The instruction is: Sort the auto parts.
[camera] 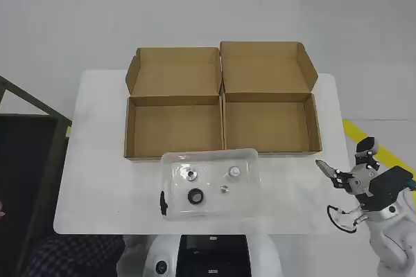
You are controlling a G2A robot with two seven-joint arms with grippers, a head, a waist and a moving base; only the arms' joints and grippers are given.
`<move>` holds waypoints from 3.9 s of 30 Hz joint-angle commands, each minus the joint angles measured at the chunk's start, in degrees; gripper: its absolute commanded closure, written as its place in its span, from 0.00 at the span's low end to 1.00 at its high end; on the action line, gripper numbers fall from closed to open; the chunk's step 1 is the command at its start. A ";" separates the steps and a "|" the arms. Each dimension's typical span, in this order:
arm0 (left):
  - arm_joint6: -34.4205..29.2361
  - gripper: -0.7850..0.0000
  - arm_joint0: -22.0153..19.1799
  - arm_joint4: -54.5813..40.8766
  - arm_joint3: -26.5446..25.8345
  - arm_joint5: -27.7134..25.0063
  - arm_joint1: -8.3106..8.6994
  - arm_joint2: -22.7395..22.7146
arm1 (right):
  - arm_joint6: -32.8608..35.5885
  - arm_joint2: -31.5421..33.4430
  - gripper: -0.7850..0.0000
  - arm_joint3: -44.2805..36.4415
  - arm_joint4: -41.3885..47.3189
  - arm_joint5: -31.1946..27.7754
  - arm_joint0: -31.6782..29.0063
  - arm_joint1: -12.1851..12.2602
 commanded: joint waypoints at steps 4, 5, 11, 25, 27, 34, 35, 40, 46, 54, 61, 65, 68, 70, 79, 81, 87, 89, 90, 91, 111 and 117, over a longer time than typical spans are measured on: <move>0.00 0.00 0.00 0.00 0.00 0.00 0.00 0.00 | 0.00 0.00 0.00 0.00 0.00 0.00 0.00 0.00; 0.00 0.00 0.00 0.00 0.00 0.00 0.00 0.00 | 0.00 0.00 0.00 0.00 0.00 0.00 0.00 0.00; 0.00 0.00 0.00 0.00 0.00 0.00 0.00 0.00 | 0.00 0.00 0.00 0.00 0.00 0.00 0.00 0.00; 0.00 0.00 0.00 0.00 0.00 0.00 0.00 0.00 | 10.01 -3.23 0.00 -4.45 -6.35 -3.46 2.64 0.80; 0.00 0.00 0.00 0.00 0.00 0.00 0.00 0.00 | 12.06 -5.68 0.00 -6.42 -9.68 -4.22 3.10 0.95; 0.00 0.00 0.00 0.00 0.00 0.00 0.00 0.00 | 20.78 -14.58 0.00 -7.73 -11.11 -11.44 8.47 1.56; 0.00 0.00 0.00 0.00 0.00 0.00 0.00 0.00 | 22.57 -16.08 0.00 -7.52 -10.79 -12.21 9.45 1.60; 0.00 0.00 0.00 0.00 0.00 0.00 0.00 0.00 | 30.44 -22.71 0.00 -6.46 -7.86 -13.54 14.23 1.65; 0.00 0.00 0.00 0.00 0.00 0.00 0.00 0.00 | 39.30 -28.14 0.00 -4.63 -5.00 -14.47 18.71 1.80; 0.00 0.00 0.00 0.00 0.00 0.00 0.00 0.00 | 45.32 -33.11 0.00 -2.04 -3.38 -13.93 22.52 1.99; 0.00 0.00 0.00 0.00 0.00 0.00 0.00 0.00 | 48.60 -36.65 0.00 0.73 -3.34 -13.53 24.68 2.17; 0.00 0.00 0.00 0.00 0.00 0.00 0.00 0.00 | 49.55 -37.94 0.00 2.12 -3.28 -13.62 25.59 2.33; 0.00 0.00 0.00 0.00 0.00 0.00 0.00 0.00 | 50.02 -38.46 0.00 2.68 -3.64 -13.58 26.03 2.50; 0.00 0.00 0.00 0.00 0.00 0.00 0.00 0.00 | 50.05 -38.69 0.00 2.89 -3.67 -13.55 26.13 2.62; 0.00 0.00 0.00 0.00 0.00 0.00 0.00 0.00 | 50.35 -39.23 0.56 3.33 -3.95 -13.10 26.62 3.18; 0.00 0.00 0.00 0.00 0.00 0.00 0.00 0.00 | 50.49 -39.39 0.58 3.42 -4.05 -13.07 26.83 3.30; 0.00 0.00 0.00 0.00 0.00 0.00 0.00 0.00 | 50.68 -40.08 0.64 3.59 -4.98 -12.04 27.48 3.56; 0.00 0.00 0.00 0.00 0.00 0.00 0.00 0.00 | 50.76 -40.35 0.70 3.66 -5.40 -11.83 27.71 3.65; 0.00 0.00 0.00 0.00 0.00 0.00 0.00 0.00 | 50.74 -40.48 0.73 3.68 -5.49 -11.68 27.77 3.69; 0.00 0.00 0.00 0.00 0.00 0.00 0.00 0.00 | 50.69 -40.60 0.78 3.67 -5.54 -11.62 27.84 3.73; 0.00 0.00 0.00 0.00 0.00 0.00 0.00 0.00 | 42.56 -37.85 1.00 -2.18 0.47 -13.78 25.24 5.16; 0.00 0.00 0.00 0.00 0.00 0.00 0.00 0.00 | 34.22 -37.11 1.00 2.33 8.25 -16.14 27.04 5.22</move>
